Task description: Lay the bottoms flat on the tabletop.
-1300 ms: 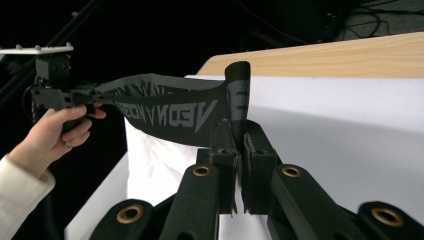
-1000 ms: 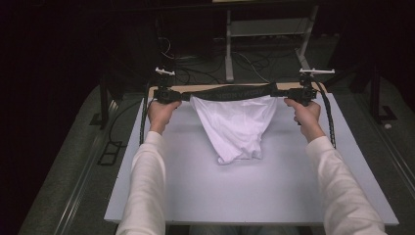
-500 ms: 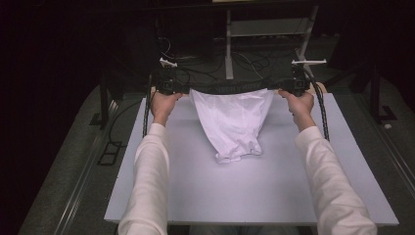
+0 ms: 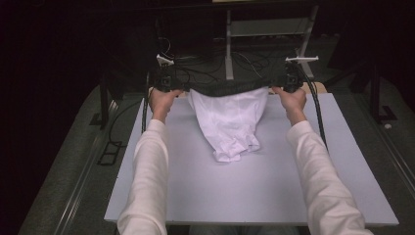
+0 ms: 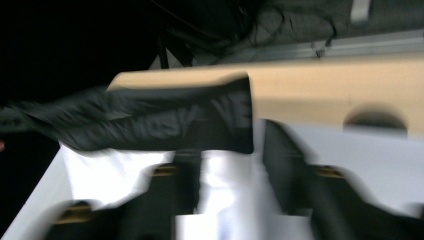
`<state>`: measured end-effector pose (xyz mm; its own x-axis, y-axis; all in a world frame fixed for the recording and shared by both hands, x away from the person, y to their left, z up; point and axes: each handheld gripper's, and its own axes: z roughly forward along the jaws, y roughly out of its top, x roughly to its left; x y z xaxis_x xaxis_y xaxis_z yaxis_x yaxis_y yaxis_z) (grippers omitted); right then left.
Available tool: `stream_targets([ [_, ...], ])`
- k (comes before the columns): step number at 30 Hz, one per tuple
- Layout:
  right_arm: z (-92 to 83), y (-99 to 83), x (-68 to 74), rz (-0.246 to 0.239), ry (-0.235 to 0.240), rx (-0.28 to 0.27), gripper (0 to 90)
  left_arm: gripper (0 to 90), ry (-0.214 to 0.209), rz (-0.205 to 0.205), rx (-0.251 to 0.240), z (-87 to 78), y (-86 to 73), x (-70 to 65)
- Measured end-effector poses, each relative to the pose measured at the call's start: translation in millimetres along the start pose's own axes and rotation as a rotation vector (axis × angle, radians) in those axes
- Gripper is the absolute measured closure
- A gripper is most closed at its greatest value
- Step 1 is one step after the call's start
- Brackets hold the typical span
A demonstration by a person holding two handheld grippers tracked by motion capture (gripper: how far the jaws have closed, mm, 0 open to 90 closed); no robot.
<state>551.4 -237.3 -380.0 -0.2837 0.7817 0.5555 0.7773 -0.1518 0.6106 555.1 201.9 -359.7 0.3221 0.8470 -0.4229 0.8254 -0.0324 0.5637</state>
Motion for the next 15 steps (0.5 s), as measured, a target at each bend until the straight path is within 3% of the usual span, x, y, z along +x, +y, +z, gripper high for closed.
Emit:
stream_targets([
  [2,6.5,-13.9,-6.6,0.009,0.012,0.012,53.1,47.9,-0.032,-0.025,-0.024,6.5,-16.2,10.8],
  [7,13.4,-47.1,-18.5,-0.045,-0.004,0.069,48.5,40.4,-0.166,-0.113,-0.11,9.7,-49.4,30.9],
  [11,4.6,-58.7,-17.6,-0.08,0.034,0.058,43.9,32.0,-0.156,-0.074,-0.136,8.1,-64.5,29.0],
  [15,-4.9,-71.3,-10.1,-0.15,0.069,0.053,35.6,19.7,-0.197,-0.03,-0.148,6.6,-74.5,18.5],
])
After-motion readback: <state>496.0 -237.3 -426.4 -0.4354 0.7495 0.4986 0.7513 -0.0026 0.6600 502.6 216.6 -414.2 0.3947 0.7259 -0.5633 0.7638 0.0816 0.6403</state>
